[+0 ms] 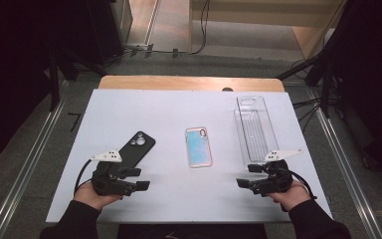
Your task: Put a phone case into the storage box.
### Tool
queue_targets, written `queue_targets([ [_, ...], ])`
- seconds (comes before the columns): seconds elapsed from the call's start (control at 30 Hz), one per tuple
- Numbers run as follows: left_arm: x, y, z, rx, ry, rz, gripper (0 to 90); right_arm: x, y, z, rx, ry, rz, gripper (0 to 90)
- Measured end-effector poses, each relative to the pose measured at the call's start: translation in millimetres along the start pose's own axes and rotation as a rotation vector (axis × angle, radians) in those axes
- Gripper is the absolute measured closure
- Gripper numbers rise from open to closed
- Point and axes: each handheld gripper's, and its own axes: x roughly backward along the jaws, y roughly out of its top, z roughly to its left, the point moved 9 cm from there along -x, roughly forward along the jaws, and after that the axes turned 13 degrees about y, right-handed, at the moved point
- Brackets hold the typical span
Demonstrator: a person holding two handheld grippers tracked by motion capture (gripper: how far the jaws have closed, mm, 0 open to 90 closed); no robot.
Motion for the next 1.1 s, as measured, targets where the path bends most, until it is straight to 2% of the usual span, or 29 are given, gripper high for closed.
queue_targets([
  [0.3, 0.3, 0.4, 0.2, 0.008, -0.002, 0.002, 29.3, -0.9, 1.6, -0.9, 0.008, -0.011, 0.017, 18.4],
  [0.47, 0.6, 0.7, 0.6, 0.011, 0.003, 0.000, 29.3, -4.5, 7.3, 6.0, 0.000, 0.010, 0.014, 18.2],
  [0.57, 0.6, 0.9, 1.3, 0.008, 0.008, -0.002, 29.3, -6.6, 9.2, 8.7, -0.008, 0.012, 0.024, 18.0],
  [0.7, 0.6, 0.8, 2.0, 0.005, 0.010, -0.004, 29.3, -7.9, 13.9, 11.4, 0.005, 0.003, 0.029, 18.0],
  [0.77, 0.6, 1.0, 2.1, 0.008, 0.010, -0.005, 29.3, -7.6, 18.4, 14.1, 0.000, 0.003, 0.013, 18.0],
  [0.83, 0.7, 1.0, 2.0, 0.008, 0.009, -0.005, 29.3, -7.7, 25.7, 17.1, 0.018, 0.001, -0.010, 18.0],
  [1.1, 0.8, 0.8, 2.1, 0.008, 0.007, -0.004, 29.3, -14.1, 37.7, 26.7, 0.038, 0.004, -0.010, 18.0],
])
